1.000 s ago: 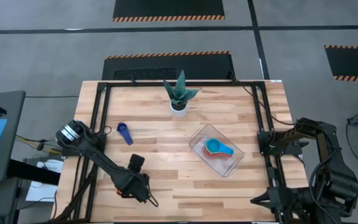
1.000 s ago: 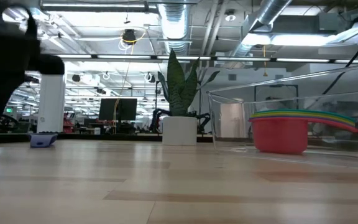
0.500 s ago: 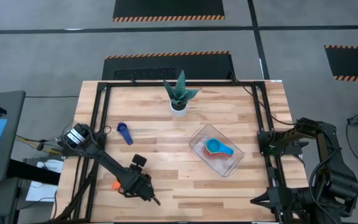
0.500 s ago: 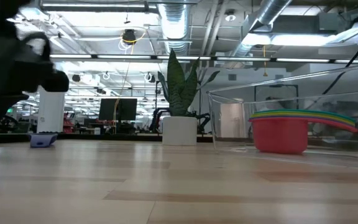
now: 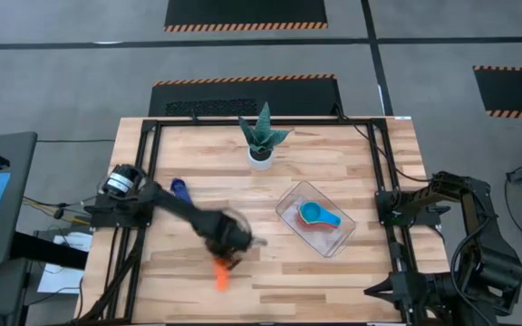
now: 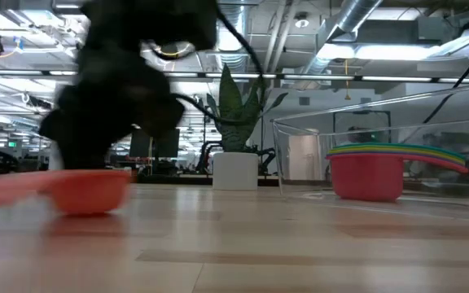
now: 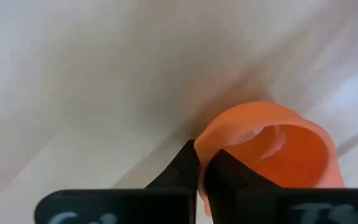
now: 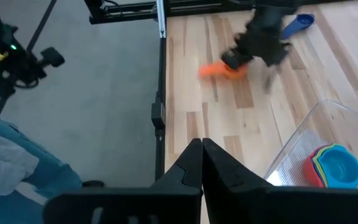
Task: Nest measuring cups in basket
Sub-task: Stack the orange measuring cup on top of the light blue measuring cup
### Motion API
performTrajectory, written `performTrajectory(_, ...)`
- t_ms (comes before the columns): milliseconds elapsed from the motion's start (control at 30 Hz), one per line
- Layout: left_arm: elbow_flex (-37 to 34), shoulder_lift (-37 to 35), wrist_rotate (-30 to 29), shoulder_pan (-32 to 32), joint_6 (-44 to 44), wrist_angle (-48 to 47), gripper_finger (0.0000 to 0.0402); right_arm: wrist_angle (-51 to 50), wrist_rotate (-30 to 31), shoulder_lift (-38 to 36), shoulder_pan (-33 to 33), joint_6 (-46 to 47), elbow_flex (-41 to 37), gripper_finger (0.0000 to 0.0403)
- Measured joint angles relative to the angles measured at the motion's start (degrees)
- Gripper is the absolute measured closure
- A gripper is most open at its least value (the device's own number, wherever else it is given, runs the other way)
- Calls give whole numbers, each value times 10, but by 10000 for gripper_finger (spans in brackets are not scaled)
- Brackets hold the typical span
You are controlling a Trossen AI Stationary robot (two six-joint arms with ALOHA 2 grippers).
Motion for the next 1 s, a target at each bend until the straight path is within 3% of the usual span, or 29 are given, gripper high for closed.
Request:
performTrajectory(167,-2,3,-10,63,-73,145,401,1,0,0,-6,0,0,377)
performTrajectory(367,-3,5,-28,100,-55,259,383,0,-1,0,-9,0,0,382)
performTrajectory(1000,-2,-8,-5,115,6,250,288,-4,-2,0,-9,-4,0,380)
